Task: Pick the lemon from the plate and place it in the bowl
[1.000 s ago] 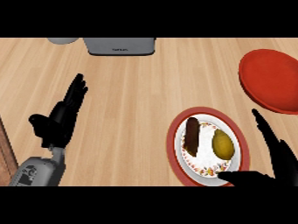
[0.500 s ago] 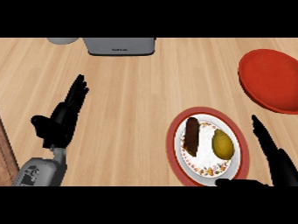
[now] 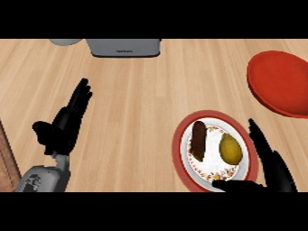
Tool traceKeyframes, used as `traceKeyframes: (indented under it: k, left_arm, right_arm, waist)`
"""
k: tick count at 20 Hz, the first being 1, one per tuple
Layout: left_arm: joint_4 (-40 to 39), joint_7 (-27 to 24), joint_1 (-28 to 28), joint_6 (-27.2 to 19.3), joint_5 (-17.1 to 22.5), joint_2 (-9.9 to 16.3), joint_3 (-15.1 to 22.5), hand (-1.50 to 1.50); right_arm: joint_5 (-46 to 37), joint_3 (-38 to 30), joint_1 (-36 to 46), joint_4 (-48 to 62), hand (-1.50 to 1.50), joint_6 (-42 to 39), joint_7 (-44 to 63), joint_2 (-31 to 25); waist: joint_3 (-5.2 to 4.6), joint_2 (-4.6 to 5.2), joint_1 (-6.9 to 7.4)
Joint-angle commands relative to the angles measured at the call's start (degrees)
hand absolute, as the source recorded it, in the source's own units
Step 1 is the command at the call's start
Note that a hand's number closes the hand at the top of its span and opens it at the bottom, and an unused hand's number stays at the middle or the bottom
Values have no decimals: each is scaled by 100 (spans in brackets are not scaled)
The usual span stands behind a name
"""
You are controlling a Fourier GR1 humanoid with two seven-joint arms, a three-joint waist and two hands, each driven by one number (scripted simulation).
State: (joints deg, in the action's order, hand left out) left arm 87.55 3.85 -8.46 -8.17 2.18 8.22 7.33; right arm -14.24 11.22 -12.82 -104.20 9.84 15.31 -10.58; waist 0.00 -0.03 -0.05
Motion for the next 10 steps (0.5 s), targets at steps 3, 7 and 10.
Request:
traceKeyframes:
  k: [3,7,10]
  left_arm:
    - [254,237,24,89,-68,-117,-185,0]
    - [-165,-12,-133,209,-220,-204,-284,0]
    - [81,226,-66,260,-156,-148,-337,0]
  right_arm:
    - [8,-187,-71,600,-150,-23,-608,210]
    - [-200,-139,175,904,-150,43,-615,437]
    - [-439,-311,227,1242,-150,99,-676,263]
  waist:
    - [0,0,-5]
    - [0,3,-7]
    - [0,3,-1]
